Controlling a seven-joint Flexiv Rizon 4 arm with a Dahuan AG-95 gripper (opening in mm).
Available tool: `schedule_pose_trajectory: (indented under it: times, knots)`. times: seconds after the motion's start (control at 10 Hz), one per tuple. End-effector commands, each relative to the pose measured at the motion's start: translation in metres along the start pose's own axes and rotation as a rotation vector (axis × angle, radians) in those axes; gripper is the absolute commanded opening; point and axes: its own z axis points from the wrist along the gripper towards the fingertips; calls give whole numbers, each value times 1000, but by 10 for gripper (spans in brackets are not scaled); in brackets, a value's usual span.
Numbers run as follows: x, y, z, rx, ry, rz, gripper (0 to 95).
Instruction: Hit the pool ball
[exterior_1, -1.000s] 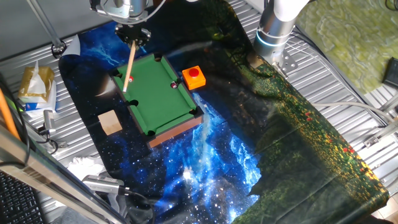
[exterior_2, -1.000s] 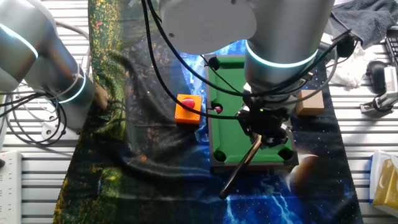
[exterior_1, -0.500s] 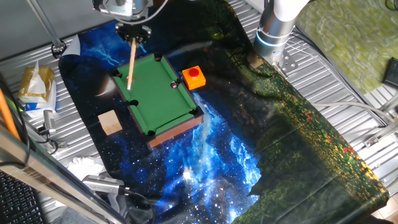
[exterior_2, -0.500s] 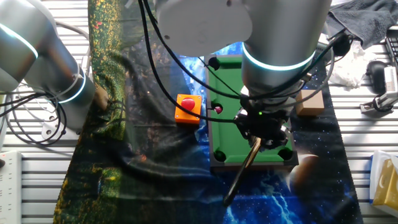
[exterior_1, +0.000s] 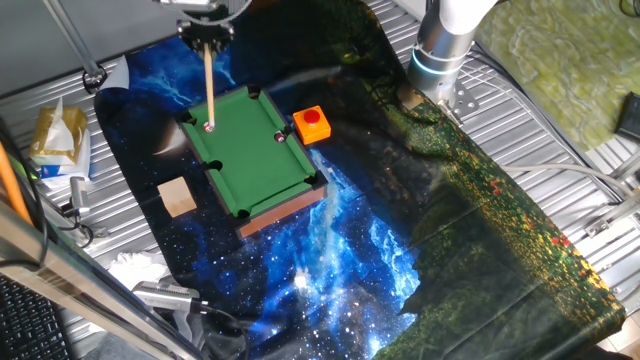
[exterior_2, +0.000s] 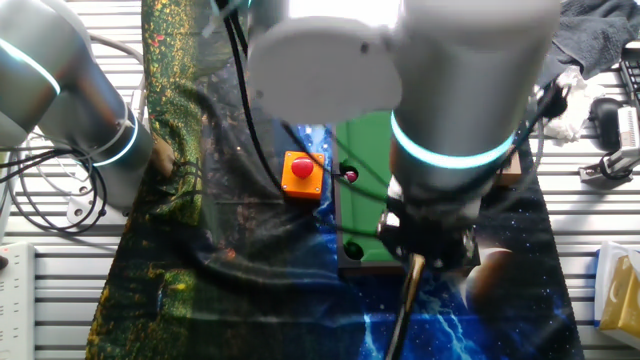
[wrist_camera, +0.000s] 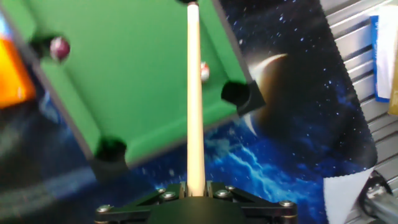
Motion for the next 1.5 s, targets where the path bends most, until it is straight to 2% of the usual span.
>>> schedule_pose_trajectory:
  times: [0.1,0.5,0.9,1.1,1.5]
  knots:
    - [34,-4,17,19,-14,-60,0]
    - [56,-13,40,24,-19,-44,0]
    - [55,-24,41,2,-43,35,0]
    - [53,-31,43,-6,-45,48,0]
    - [50,-30,54,-5,-44,51,0]
